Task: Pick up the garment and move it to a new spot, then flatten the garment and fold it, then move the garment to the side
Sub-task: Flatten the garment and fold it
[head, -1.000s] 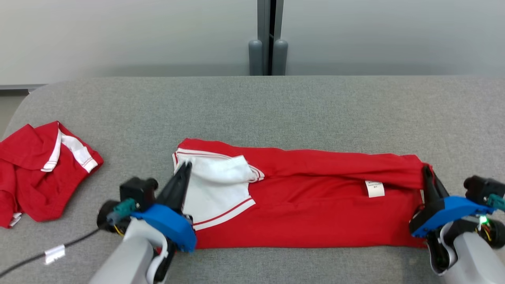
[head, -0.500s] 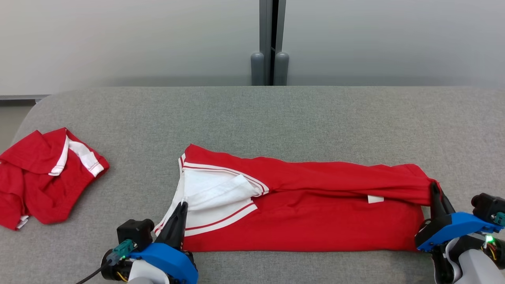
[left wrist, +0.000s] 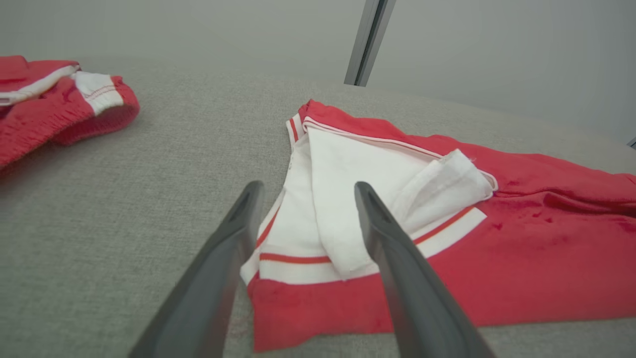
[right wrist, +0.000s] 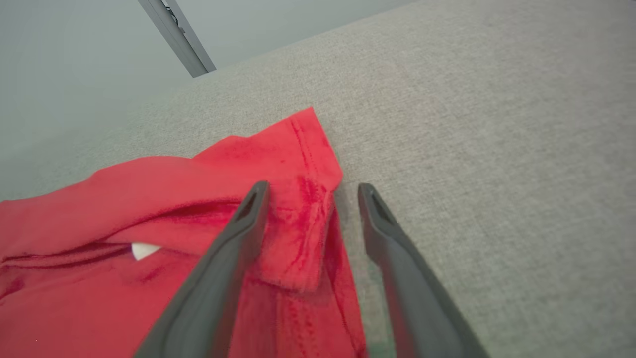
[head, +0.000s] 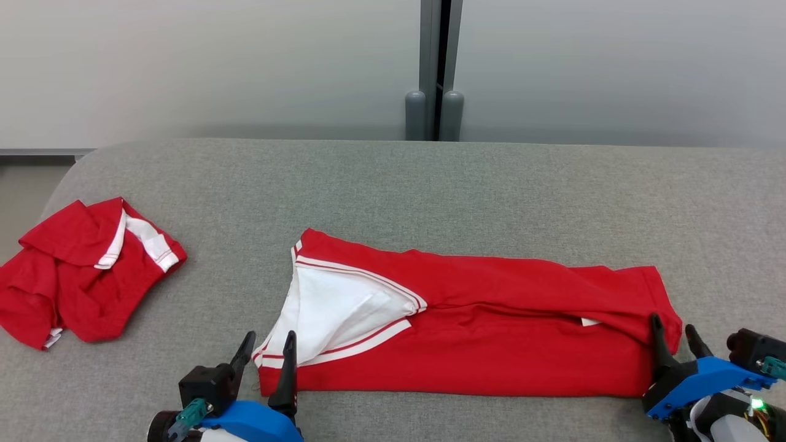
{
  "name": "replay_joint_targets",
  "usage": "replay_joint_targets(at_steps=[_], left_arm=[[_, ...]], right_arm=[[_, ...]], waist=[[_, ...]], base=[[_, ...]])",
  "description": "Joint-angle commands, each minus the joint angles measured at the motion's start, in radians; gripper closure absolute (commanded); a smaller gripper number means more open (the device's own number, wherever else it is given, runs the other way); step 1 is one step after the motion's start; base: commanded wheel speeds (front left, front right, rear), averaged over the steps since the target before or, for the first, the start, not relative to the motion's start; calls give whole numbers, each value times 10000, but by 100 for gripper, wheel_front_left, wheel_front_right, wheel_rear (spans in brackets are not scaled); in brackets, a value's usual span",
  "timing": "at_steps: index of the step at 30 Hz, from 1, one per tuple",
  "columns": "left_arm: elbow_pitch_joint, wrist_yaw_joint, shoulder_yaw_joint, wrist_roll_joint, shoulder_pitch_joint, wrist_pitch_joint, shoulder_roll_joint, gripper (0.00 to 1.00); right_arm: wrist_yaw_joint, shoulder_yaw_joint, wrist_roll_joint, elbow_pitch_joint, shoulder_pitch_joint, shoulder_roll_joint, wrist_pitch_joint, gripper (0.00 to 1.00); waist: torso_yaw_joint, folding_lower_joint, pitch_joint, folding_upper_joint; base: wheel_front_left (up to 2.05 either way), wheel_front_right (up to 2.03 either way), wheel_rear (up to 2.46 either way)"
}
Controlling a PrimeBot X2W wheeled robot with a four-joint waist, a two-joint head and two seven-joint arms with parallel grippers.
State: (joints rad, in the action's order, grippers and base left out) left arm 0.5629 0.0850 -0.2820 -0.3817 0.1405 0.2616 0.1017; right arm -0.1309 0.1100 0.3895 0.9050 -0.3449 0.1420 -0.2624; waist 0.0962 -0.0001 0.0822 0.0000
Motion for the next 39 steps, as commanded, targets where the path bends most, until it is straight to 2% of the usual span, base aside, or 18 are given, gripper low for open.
replay_joint_targets(at_steps=[1, 7, 11, 12, 13, 14, 21, 28, 33, 39], left_arm=[[-241, -33, 245, 415, -191, 45, -159, 0], [-347, 143, 467, 847, -275, 45, -373, 0], [-376, 231, 591, 991, -234, 45, -446, 0], [-375, 258, 603, 1028, -221, 45, -460, 0], [-367, 279, 623, 1037, -197, 45, -473, 0], [-349, 291, 637, 1041, -168, 45, -486, 0], [-304, 379, 732, 1097, -19, 45, -514, 0], [-237, 397, 566, 1016, 148, 46, -514, 0], [-284, 412, 497, 930, 280, 46, -511, 0], [-229, 422, 261, 784, 380, 44, -512, 0]], right_arm=[[2, 182, -312, 356, -173, 243, -32, 0], [2, 282, -740, 1443, -531, 114, -15, 0], [-11, -178, -662, 2082, -660, -226, 224, 0], [-12, -334, -598, 2165, -687, -299, 291, 18], [-14, -463, -518, 2212, -713, -352, 320, 93], [-20, -613, -434, 2250, -730, -405, 351, 100], [15, -530, 81, 1904, -1033, 391, 18, 100], [9, -173, -153, 997, -1259, 668, -35, 100], [2, -599, -476, -195, -1287, 89, -33, 100], [2, -2530, -170, -1402, -1100, -568, -32, 100]], waist=[[138, 1, 62, 0], [436, 1, 148, 0], [478, 1, 187, 0], [466, 1, 202, 0], [447, 1, 212, 0], [415, 1, 217, 0], [97, 1, 244, 0], [-287, 1, 296, 0], [-419, 1, 279, 0], [-61, 1, 241, 0]], base=[[0, 0, 0], [0, 0, 0], [0, 0, 0], [0, 0, 0], [0, 0, 0], [0, 0, 0], [0, 0, 0], [0, 0, 0], [0, 0, 0], [0, 0, 0]])
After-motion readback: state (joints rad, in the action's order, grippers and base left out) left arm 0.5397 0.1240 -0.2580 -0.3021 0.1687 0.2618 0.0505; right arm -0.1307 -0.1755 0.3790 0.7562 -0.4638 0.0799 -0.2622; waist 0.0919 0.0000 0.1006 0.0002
